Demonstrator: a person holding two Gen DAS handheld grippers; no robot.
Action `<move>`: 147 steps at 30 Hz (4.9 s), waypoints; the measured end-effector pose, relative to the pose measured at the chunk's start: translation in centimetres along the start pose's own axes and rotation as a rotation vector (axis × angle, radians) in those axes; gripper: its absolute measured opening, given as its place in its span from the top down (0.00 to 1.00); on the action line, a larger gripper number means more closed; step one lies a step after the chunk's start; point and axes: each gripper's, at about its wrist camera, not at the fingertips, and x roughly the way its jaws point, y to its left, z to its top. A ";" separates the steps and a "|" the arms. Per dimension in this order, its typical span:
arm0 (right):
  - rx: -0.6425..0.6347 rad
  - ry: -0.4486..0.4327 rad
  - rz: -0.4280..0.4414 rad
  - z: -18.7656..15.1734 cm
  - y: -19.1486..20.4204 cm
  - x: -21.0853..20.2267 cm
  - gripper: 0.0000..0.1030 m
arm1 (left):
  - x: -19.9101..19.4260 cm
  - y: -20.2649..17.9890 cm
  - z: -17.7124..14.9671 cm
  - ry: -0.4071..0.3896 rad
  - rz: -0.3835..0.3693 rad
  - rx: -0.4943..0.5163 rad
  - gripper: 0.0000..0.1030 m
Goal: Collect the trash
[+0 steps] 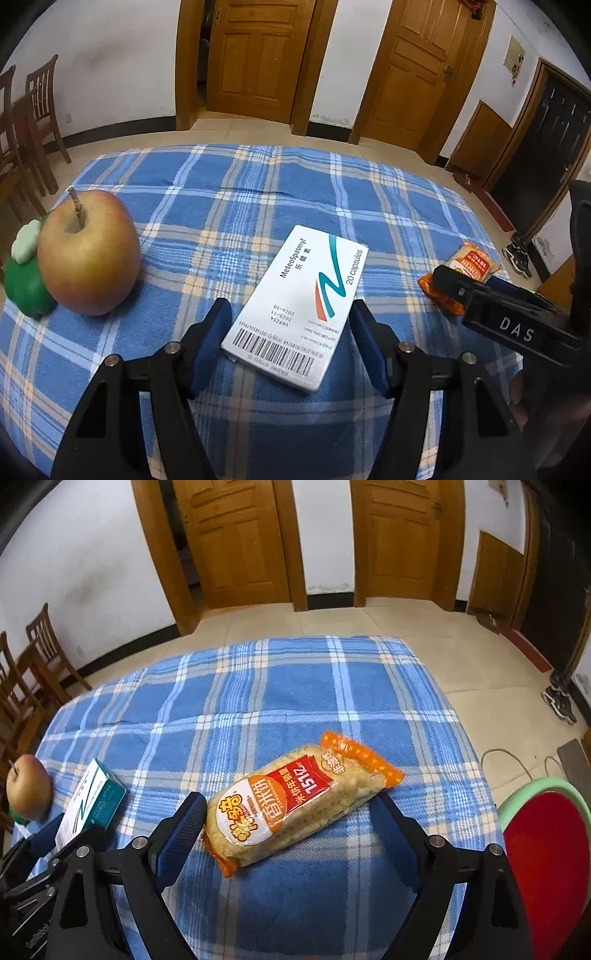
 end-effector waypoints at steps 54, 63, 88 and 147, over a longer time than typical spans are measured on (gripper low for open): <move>0.372 -0.185 0.022 -14.8 -18.5 -18.5 0.60 | -9.9 -20.8 -5.0 -0.003 -0.330 0.302 0.37; 0.483 -0.185 0.030 -15.5 -22.3 -16.9 0.52 | -7.1 -24.7 -6.4 0.063 -0.324 0.364 0.37; 0.577 -0.188 -0.004 -18.0 -25.3 -18.7 0.41 | -4.0 -30.0 -8.1 0.138 -0.308 0.475 0.30; 0.198 -0.374 -0.112 -25.7 -3.6 -25.2 0.16 | -20.2 -7.0 -17.3 -0.171 0.089 0.231 0.17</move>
